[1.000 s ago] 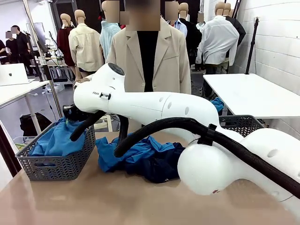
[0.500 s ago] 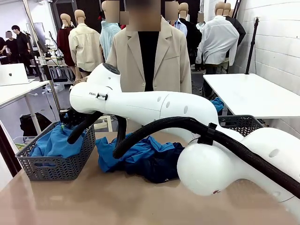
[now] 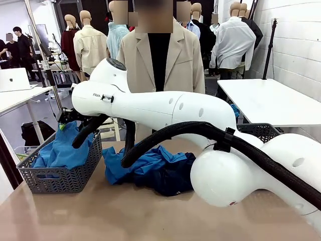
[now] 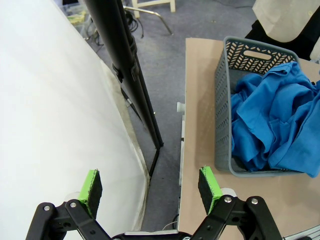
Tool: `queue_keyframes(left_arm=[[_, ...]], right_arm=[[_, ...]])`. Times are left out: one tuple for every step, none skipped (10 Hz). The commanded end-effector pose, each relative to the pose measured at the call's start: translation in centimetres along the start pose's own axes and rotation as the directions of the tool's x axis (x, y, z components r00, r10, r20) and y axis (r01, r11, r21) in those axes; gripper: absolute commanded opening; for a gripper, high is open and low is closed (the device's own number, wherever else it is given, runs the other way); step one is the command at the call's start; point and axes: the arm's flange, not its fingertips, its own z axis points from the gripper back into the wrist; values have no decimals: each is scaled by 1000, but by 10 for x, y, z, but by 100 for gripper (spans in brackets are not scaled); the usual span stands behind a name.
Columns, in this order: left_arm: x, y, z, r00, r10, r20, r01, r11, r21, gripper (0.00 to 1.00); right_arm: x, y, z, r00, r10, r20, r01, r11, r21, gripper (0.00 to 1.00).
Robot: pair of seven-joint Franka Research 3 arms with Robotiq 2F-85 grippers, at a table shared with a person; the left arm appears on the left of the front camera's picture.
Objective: Sort the tops and bottoms.
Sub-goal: Sort the clothes according to human instructions.
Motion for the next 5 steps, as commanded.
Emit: queue_keyframes(left_arm=[[0,2,0,1000,-17,-8,18,1000,8,100],[0,2,0,1000,-17,-8,18,1000,8,100],[0,2,0,1000,-17,-8,18,1000,8,100],[0,2,0,1000,-17,-8,18,1000,8,100],[0,2,0,1000,-17,-8,18,1000,8,100]], right_arm=[[333,109,-149,995,90,-47,-95,989,-114,100],[324,122,-133,987,140,-73,-152,971,-187,100],[313,138,-114,974,186,-125,-213,943,-256,100],[306,150,-96,954,225,-197,-274,924,-268,100],[299,158,-76,935,240,-260,-309,912,-269,100]])
